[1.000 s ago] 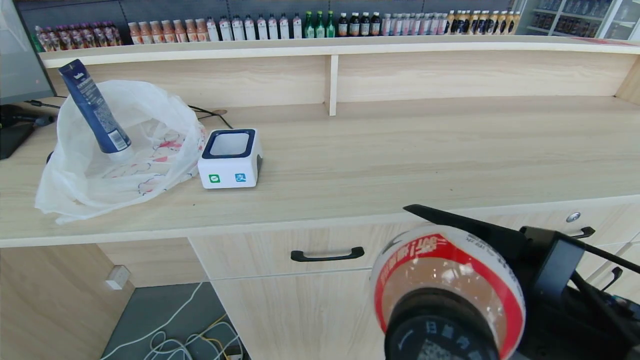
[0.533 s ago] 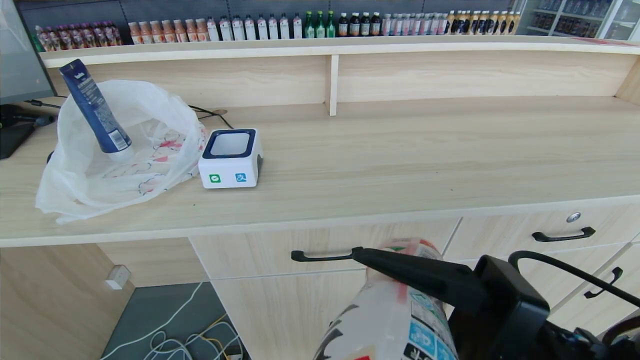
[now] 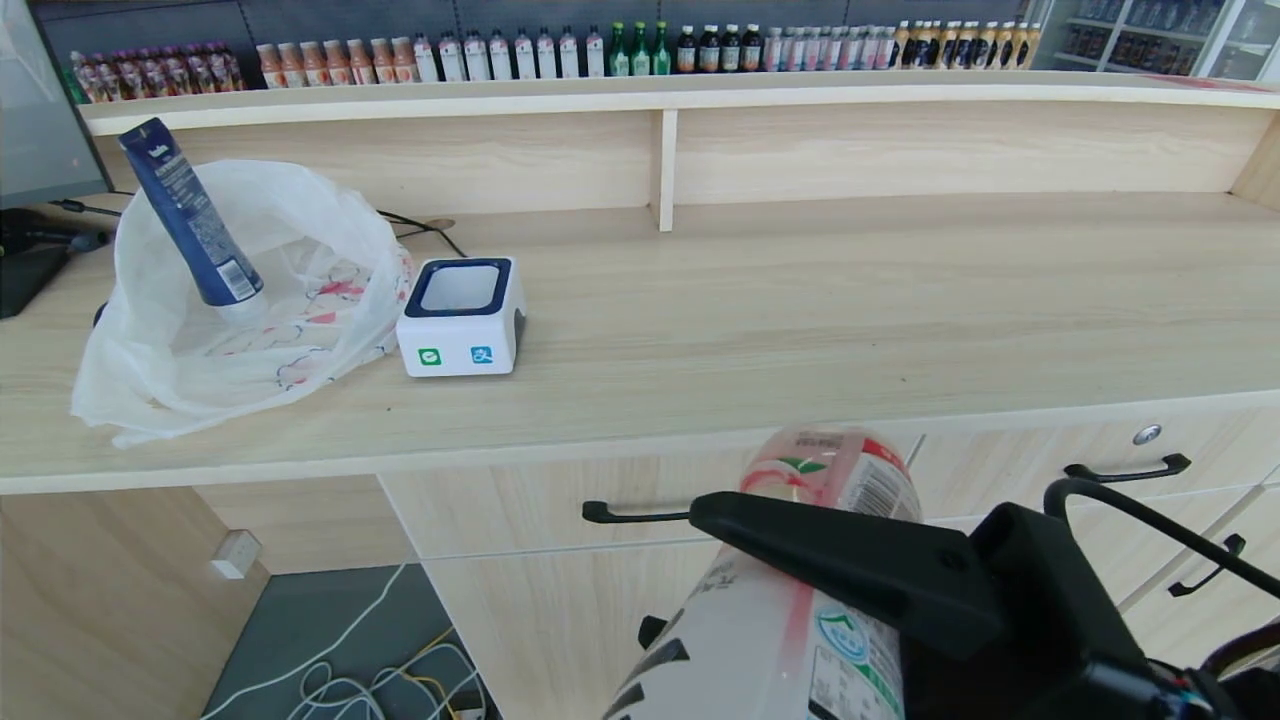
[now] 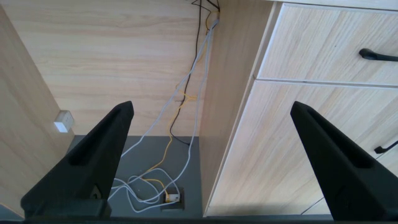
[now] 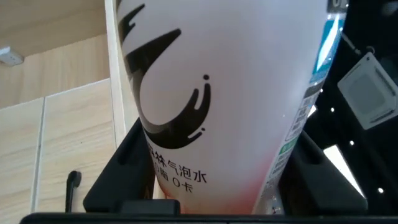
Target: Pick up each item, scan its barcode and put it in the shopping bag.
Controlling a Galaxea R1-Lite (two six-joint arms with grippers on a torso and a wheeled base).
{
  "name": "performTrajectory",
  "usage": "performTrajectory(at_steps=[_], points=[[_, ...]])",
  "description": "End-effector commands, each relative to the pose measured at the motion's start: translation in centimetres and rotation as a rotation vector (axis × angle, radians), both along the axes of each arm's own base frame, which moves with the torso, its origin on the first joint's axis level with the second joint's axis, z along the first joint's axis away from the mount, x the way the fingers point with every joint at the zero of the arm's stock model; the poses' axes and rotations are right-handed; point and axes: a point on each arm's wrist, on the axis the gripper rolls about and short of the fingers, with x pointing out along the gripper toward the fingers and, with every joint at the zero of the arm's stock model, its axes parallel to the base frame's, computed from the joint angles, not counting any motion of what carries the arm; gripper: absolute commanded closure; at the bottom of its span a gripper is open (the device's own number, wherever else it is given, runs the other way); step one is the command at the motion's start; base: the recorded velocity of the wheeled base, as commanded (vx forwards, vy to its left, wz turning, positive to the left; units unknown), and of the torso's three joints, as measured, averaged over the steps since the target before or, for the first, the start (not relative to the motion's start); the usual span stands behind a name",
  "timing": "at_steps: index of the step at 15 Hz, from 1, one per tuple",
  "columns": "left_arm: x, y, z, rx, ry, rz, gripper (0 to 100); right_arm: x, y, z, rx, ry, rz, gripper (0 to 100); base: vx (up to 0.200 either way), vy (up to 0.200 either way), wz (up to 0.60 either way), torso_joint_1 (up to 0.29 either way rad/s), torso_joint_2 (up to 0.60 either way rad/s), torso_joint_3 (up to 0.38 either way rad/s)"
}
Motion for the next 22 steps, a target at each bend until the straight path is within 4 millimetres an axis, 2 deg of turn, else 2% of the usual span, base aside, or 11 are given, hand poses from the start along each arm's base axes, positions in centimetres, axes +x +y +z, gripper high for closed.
performTrajectory(at_steps=[1, 4, 10, 13, 22], points=[[0.0, 0.0, 0.0, 0.000, 0.000, 0.001, 0, 0.0, 0.2, 0.4, 0.005, -0.039, 0.011, 100, 0.000, 0.000, 0.00, 0.000, 0.00, 0.000], [0.0, 0.0, 0.0, 0.000, 0.000, 0.001, 0, 0.0, 0.2, 0.8, -0.003, -0.118, 0.000, 100, 0.000, 0.000, 0.00, 0.000, 0.00, 0.000], [0.0, 0.0, 0.0, 0.000, 0.000, 0.001, 0, 0.0, 0.3, 1.0, -0.003, -0.139, 0.003, 100, 0.000, 0.000, 0.00, 0.000, 0.00, 0.000], [0.0, 0.0, 0.0, 0.000, 0.000, 0.001, 0, 0.0, 0.3, 1.4, -0.006, -0.226, 0.017, 100, 0.000, 0.000, 0.00, 0.000, 0.00, 0.000], [0.0, 0.0, 0.0, 0.000, 0.000, 0.001, 0, 0.0, 0.3, 1.6, -0.007, -0.253, 0.007, 100, 0.000, 0.000, 0.00, 0.000, 0.00, 0.000]])
